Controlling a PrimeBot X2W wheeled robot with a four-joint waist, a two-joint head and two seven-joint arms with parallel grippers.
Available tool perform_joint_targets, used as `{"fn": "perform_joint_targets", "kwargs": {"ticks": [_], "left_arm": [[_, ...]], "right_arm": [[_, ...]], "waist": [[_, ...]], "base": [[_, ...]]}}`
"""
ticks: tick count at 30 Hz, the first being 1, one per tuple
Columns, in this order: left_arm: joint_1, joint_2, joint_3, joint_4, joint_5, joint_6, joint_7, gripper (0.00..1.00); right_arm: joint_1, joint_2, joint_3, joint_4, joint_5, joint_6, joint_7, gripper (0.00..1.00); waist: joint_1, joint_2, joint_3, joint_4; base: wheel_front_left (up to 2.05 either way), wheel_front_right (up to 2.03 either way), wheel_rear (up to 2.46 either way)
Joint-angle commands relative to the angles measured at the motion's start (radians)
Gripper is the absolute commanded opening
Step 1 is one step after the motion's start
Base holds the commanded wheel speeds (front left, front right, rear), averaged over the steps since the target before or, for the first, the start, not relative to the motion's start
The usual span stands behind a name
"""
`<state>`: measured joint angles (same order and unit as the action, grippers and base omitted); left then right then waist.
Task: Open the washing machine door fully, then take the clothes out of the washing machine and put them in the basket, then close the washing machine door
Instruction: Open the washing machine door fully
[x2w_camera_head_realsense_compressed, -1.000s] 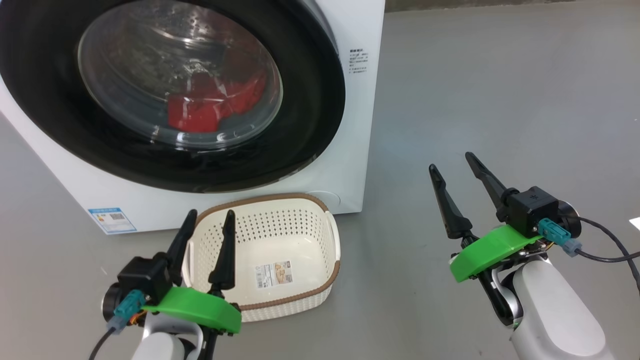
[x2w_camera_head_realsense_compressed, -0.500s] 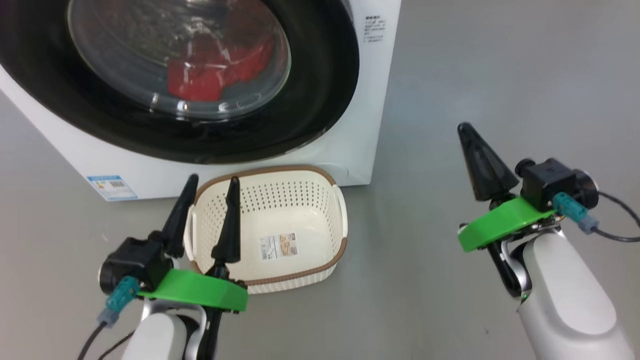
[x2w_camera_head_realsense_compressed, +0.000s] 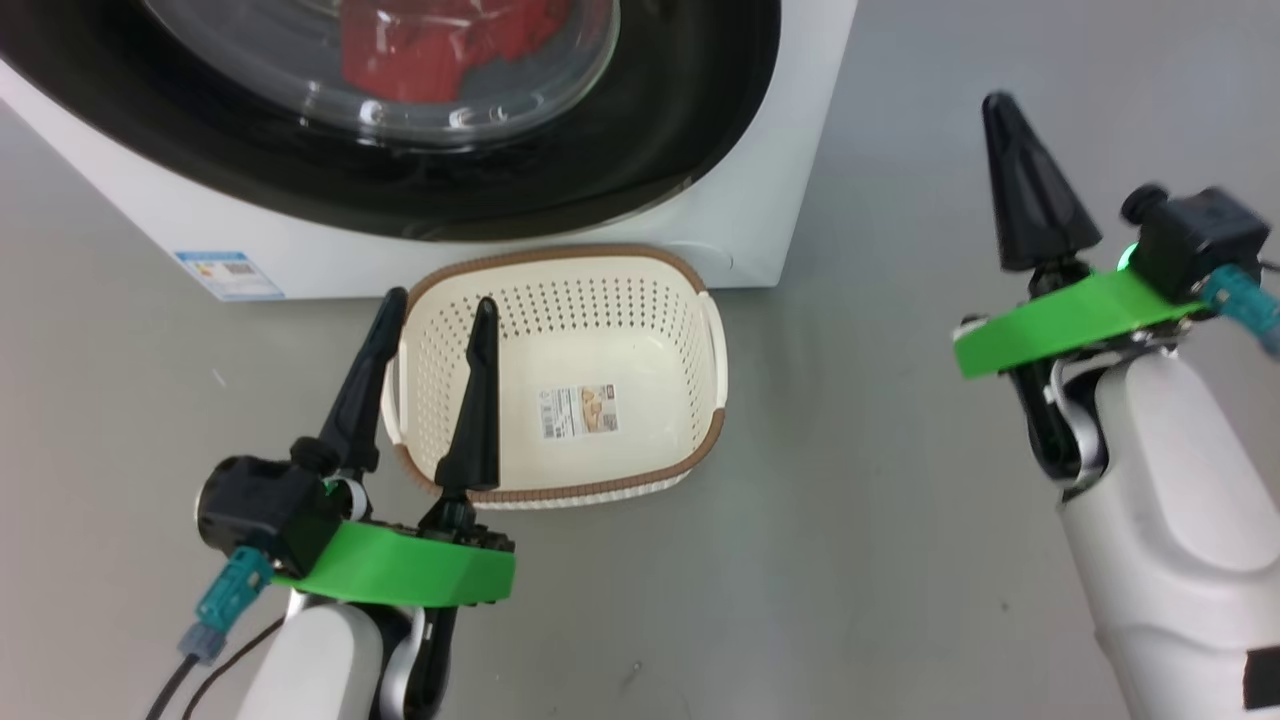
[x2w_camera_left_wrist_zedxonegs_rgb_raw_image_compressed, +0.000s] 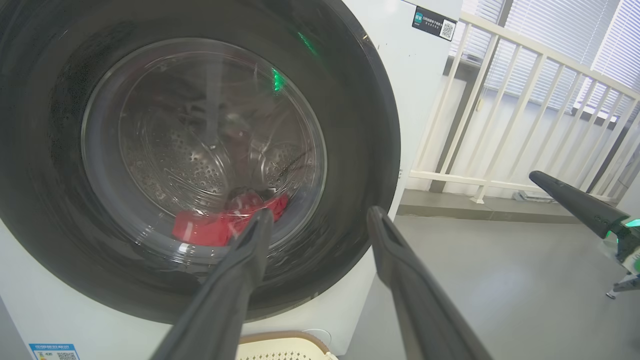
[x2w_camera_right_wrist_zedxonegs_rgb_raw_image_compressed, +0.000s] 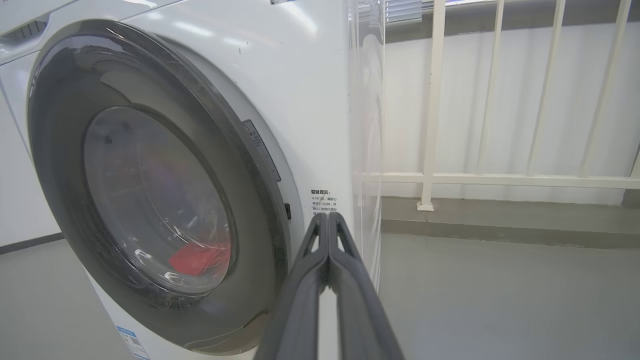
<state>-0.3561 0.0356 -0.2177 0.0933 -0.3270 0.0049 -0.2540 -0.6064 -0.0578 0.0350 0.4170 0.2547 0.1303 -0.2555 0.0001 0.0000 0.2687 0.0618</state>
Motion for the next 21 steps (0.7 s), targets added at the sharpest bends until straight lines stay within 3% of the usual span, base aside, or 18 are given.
{"fn": "perform_joint_targets", "kwargs": {"ticks": [1, 12, 21], "left_arm": [[-0.034, 0.015, 0.029, -0.039, 0.000, 0.009, -0.008, 1.00], [-0.052, 0.015, 0.027, -0.090, 0.012, 0.009, -0.008, 1.00], [-0.062, 0.015, 0.019, -0.104, 0.011, 0.010, -0.008, 1.00]], "right_arm": [[-0.044, 0.008, 0.010, -0.013, 0.035, 0.000, -0.006, 0.00], [-0.241, 0.008, 0.035, 0.132, 0.359, 0.000, 0.012, 0.00], [-0.396, 0.002, 0.055, 0.194, 0.504, 0.000, 0.107, 0.00]], "waist": [[0.0000, 0.0000, 0.042, 0.019], [0.0000, 0.0000, 0.134, 0.053], [0.0000, 0.0000, 0.181, 0.076]], "base": [[0.00, 0.00, 0.00], [0.00, 0.00, 0.00], [0.00, 0.00, 0.00]]}}
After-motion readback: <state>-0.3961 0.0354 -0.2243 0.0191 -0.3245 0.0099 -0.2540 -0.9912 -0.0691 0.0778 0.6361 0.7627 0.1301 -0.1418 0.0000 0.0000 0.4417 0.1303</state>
